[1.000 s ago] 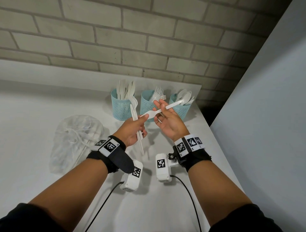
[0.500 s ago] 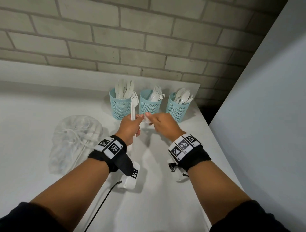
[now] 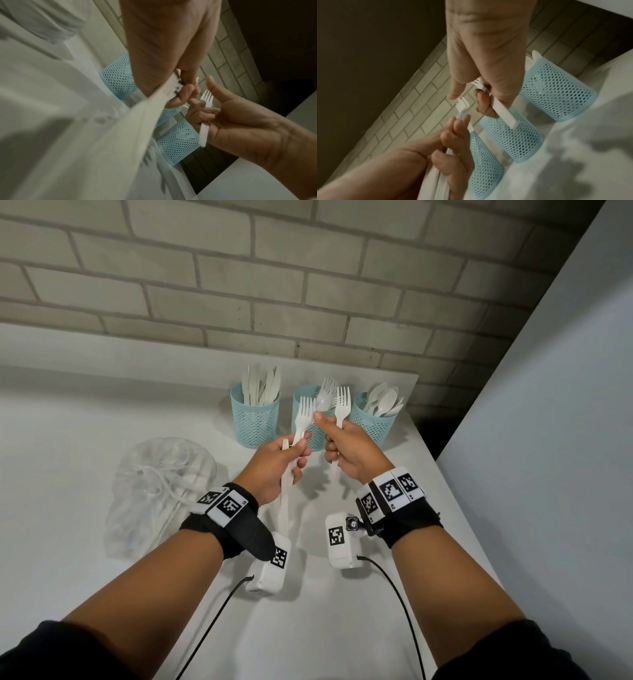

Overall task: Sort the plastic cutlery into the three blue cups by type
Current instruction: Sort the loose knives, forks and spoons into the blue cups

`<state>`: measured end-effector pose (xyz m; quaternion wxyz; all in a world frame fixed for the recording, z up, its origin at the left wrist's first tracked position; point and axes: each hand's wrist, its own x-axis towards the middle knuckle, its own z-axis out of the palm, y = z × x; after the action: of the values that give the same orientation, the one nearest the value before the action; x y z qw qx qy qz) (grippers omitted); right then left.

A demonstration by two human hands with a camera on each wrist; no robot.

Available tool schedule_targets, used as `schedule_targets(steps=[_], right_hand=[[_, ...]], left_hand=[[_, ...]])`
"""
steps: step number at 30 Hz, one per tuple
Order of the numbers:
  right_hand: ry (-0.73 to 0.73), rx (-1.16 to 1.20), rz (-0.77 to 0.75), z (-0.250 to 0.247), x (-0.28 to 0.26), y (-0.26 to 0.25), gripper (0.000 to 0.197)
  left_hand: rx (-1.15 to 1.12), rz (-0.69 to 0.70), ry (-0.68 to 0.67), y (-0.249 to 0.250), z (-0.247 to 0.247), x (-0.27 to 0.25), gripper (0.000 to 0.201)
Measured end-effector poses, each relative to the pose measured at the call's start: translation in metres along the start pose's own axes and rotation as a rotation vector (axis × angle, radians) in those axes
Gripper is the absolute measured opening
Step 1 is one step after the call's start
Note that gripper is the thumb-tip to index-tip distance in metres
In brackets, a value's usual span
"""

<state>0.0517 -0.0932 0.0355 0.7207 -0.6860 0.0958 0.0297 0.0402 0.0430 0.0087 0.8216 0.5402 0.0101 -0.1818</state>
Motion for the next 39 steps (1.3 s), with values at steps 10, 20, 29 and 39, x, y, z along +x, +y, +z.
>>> schedule_targets(steps=[10, 20, 29, 39], right_hand=[[0.021, 0.039, -0.004, 0.01, 0.001, 0.003, 0.013], [0.024, 0.118, -0.054, 0.017, 0.01, 0.006, 0.016], [-0.127, 0.242, 0.113, 0.02, 0.01, 0.001, 0.015], [0.251, 0.484, -0.307, 0.005, 0.058, -0.06, 0.012]], left_hand=[[0.113, -0.024, -0.011, 0.001, 0.004, -0.003, 0.024], [0.261, -0.002, 0.051, 0.001, 0.005, -0.004, 0.027], [0.384, 0.009, 0.057, 0.0, 0.006, -0.003, 0.033], [1.137, 0.063, -0.233, 0.008, -0.013, -0.014, 0.025]])
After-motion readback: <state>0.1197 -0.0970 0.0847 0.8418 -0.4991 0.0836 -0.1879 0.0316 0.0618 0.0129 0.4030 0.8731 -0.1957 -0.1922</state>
